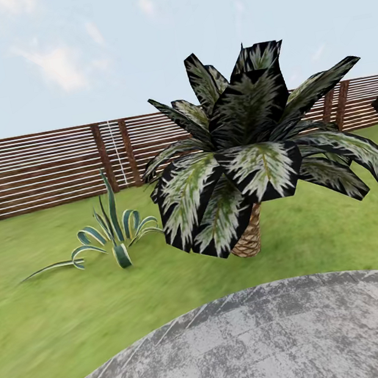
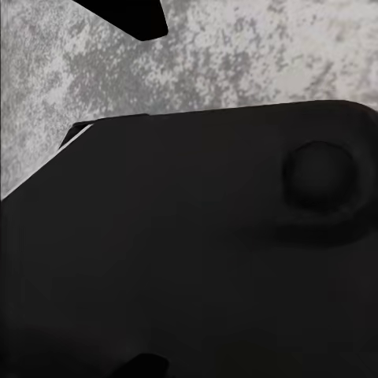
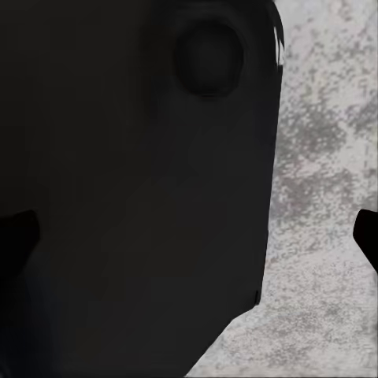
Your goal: Pick up the pesticide atomizer in the garden and spray insectifuge to fully cover both potted plants in the garden.
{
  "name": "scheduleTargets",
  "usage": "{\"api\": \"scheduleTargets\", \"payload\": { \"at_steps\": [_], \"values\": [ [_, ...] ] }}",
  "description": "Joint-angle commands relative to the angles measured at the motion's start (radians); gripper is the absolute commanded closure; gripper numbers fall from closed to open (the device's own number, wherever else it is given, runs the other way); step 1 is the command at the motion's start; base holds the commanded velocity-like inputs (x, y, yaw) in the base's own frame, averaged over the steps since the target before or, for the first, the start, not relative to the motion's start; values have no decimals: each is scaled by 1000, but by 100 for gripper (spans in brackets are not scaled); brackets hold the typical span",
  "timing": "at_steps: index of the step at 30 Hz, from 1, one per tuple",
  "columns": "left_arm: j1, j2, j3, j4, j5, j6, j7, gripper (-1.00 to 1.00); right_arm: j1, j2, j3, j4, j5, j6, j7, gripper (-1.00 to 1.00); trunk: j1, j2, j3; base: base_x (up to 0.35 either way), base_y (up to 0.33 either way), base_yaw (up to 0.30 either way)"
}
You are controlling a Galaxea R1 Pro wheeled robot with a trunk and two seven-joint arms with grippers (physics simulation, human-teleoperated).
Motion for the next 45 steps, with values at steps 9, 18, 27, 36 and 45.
{"api": "scheduleTargets", "payload": {
  "at_steps": [9, 18, 27, 36, 45],
  "values": [
    [6, -8, -2, -31, 0, -15, -2, -100, -2, -2, 4, -3, 2, -2, 9, -100, 0, 0, 0, 0, 0, 0],
    [6, -10, -1, -71, 0, -66, -2, -100, -2, -3, 4, -2, -1, -2, 4, -100, 0, 0, 0, 0, 0, 0],
    [6, -9, 0, -121, -3, -116, -1, -100, -2, -11, 2, -22, -6, -2, 2, -100, 0, 0, 0, 0, 0, 0],
    [-7, -10, -2, -172, -6, -167, 0, -100, -2, -9, 2, -73, 0, -2, 3, -100, 0, 0, 0, 0, 0, 0],
    [-109, -8, -3, -409, -11, -386, 0, -100, -2, -7, 2, -387, -1, -2, 3, -100, 0, 0, 0, 0, 0, 0]
  ]
}}
